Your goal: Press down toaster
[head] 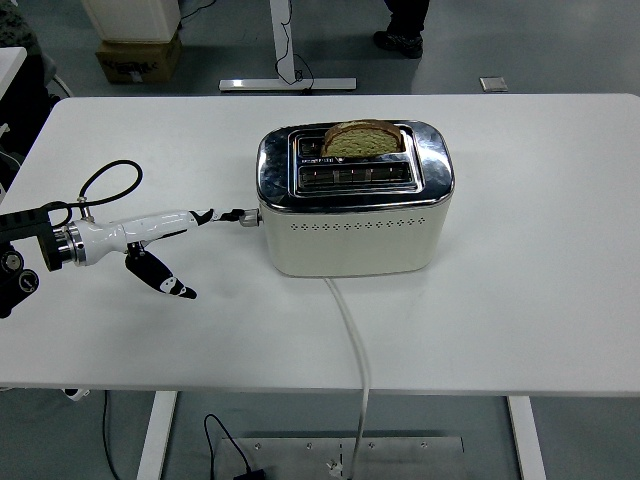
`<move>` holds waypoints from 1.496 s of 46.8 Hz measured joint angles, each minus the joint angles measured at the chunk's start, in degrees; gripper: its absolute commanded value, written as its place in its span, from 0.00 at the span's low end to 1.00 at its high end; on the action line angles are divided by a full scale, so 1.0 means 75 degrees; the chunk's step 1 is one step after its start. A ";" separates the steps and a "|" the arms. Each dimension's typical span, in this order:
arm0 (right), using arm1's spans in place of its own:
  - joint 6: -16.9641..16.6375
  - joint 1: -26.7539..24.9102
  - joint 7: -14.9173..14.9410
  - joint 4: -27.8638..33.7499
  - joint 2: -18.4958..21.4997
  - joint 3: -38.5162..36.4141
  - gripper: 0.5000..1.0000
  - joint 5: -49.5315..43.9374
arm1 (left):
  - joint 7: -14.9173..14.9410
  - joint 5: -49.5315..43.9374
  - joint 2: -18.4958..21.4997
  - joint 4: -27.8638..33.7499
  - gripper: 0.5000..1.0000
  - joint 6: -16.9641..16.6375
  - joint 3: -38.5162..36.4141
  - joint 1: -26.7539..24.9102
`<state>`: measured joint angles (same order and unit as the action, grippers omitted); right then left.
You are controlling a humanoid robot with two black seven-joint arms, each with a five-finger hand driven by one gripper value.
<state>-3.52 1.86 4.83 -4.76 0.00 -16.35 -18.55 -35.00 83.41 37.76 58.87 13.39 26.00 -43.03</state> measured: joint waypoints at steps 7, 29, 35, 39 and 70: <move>0.0000 -0.0001 0.0000 0.0001 0.0000 0.0000 1.00 0.0000 | 0.0001 0.0000 -0.0026 -0.0011 1.00 -0.0156 -0.0169 -0.0005; 0.0000 -0.0002 0.0000 -0.0001 0.0000 0.0000 1.00 0.0000 | -0.0001 0.0000 -0.0170 -0.0184 1.00 -0.0180 -0.0254 0.0016; 0.0000 -0.0002 0.0000 -0.0001 0.0000 0.0000 1.00 0.0000 | -0.0001 -0.0013 -0.0171 -0.0215 1.00 -0.0190 -0.0383 0.0019; 0.0000 0.0000 0.0000 -0.0004 0.0000 0.0000 1.00 0.0000 | -0.0001 -0.0012 -0.0177 -0.0272 1.00 -0.0201 -0.0418 0.0042; 0.0000 0.0001 0.0000 0.0000 0.0000 0.0000 1.00 0.0000 | 0.0004 -0.0188 -0.0160 -0.0432 1.00 -0.0202 -0.0414 0.0194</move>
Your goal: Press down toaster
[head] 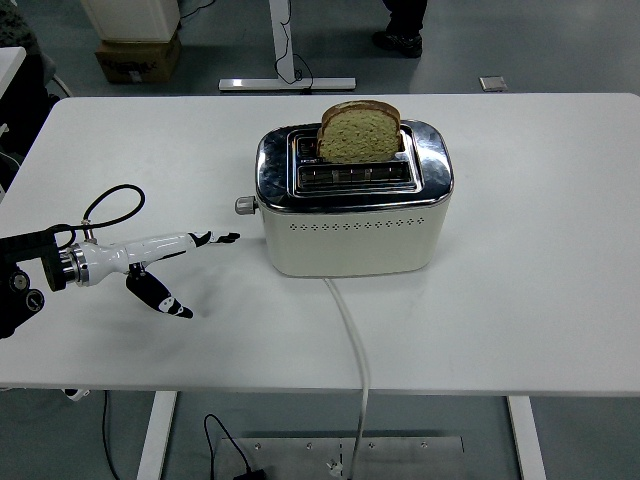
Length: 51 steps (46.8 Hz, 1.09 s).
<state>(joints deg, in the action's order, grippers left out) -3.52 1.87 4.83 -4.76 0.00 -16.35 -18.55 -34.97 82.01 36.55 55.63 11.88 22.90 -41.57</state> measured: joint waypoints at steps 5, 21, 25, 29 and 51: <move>0.0000 -0.0002 0.0000 0.0000 0.0000 0.0000 1.00 0.0000 | -0.0003 -0.0410 0.0034 0.0000 1.00 -0.0002 0.0017 0.0000; 0.0000 -0.0004 0.0000 0.0000 0.0000 0.0000 1.00 0.0000 | -0.0005 -0.2118 0.0142 -0.0208 1.00 0.0069 0.0048 -0.0067; 0.0000 -0.0003 0.0001 -0.0002 0.0000 0.0000 1.00 0.0000 | -0.0005 -0.2864 0.0143 -0.0428 1.00 0.0090 0.0053 -0.0083; 0.0000 -0.0004 0.0000 -0.0001 0.0000 0.0000 1.00 0.0000 | -0.0005 -0.3595 0.0142 -0.0589 1.00 0.0094 0.0056 -0.0114; 0.0000 -0.0001 0.0000 0.0000 0.0000 0.0000 1.00 0.0000 | 0.0131 -0.6430 0.0085 -0.0811 1.00 0.0086 0.0049 -0.0113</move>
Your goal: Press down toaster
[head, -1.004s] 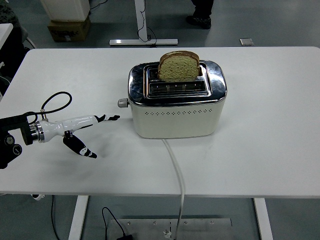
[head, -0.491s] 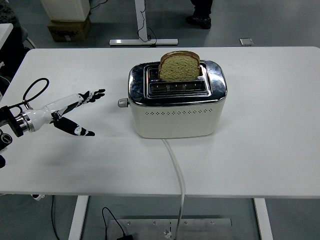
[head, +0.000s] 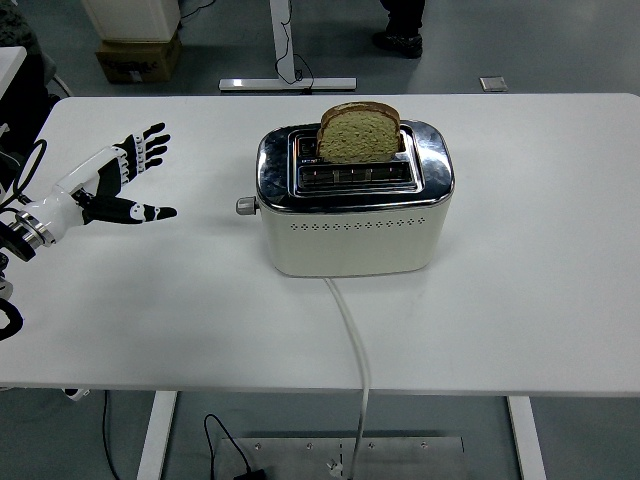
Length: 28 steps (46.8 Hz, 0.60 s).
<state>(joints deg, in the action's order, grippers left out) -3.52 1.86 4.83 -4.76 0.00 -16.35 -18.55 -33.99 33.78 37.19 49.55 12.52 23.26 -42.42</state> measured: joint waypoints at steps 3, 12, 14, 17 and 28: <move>0.0000 -0.0001 0.0002 -0.0002 0.0000 0.0000 1.00 0.0000 | 0.0220 -0.0325 -0.0052 -0.0208 1.00 -0.0004 0.0011 -0.0026; 0.0000 -0.0002 0.0000 -0.0004 0.0000 0.0000 1.00 0.0000 | 0.0343 -0.1386 -0.0179 -0.0462 1.00 -0.0070 0.0048 -0.0109; 0.0000 0.0001 0.0000 -0.0003 0.0000 0.0000 1.00 0.0000 | 0.0347 -0.1686 -0.0224 -0.0476 1.00 -0.0075 0.0063 -0.0149; 0.0000 0.0001 0.0000 -0.0004 0.0000 0.0000 1.00 0.0000 | 0.0349 -0.2131 -0.0301 -0.0552 1.00 -0.0077 0.0070 -0.0177; 0.0000 -0.0002 0.0001 -0.0002 0.0000 0.0000 1.00 0.0000 | 0.0349 -0.3242 -0.0653 -0.1072 1.00 -0.0063 0.0076 -0.0271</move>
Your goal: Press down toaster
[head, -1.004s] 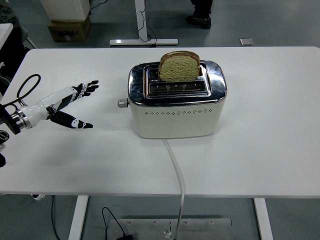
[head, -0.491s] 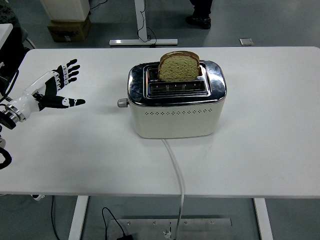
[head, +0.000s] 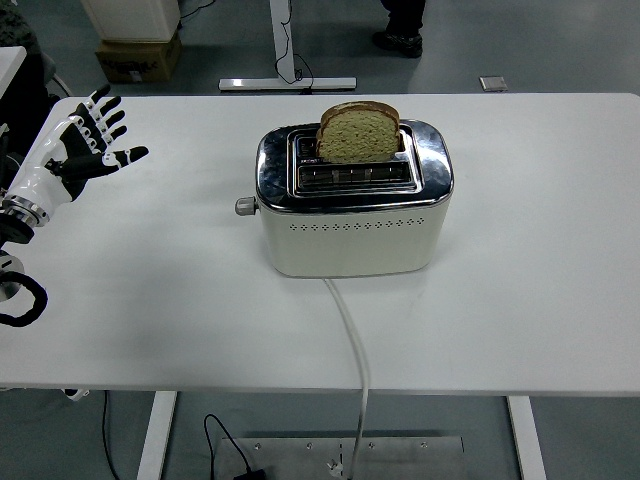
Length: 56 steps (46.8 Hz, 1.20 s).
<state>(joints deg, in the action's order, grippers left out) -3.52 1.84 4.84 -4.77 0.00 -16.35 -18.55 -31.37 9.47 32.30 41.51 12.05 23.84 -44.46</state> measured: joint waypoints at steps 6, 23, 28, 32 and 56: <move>0.0000 0.0000 -0.0001 0.0002 0.0000 0.0000 1.00 0.0000 | 0.0000 -0.0408 -0.0082 -0.0174 1.00 0.0066 0.0001 -0.0010; 0.0000 0.0001 -0.0001 -0.0001 0.0000 0.0000 1.00 0.0000 | 0.0000 -0.1736 -0.0499 -0.0498 1.00 0.0064 0.0056 -0.0040; 0.0000 0.0002 -0.0001 0.0001 0.0000 0.0000 1.00 0.0000 | 0.0000 -0.2078 -0.0609 -0.0684 1.00 0.0083 0.0058 -0.0040; 0.0000 0.0001 -0.0001 0.0001 0.0000 0.0000 1.00 0.0000 | 0.0000 -0.2148 -0.0699 -0.0748 1.00 0.0117 0.0058 -0.0018; 0.0000 0.0003 -0.0001 0.0002 0.0000 0.0000 1.00 0.0000 | 0.0011 -0.2682 -0.1329 -0.1401 1.00 0.0438 0.0585 0.0076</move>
<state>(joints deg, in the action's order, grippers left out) -3.52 1.87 4.83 -4.75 0.00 -16.35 -18.54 -31.29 -10.64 22.33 31.00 15.33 28.22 -43.89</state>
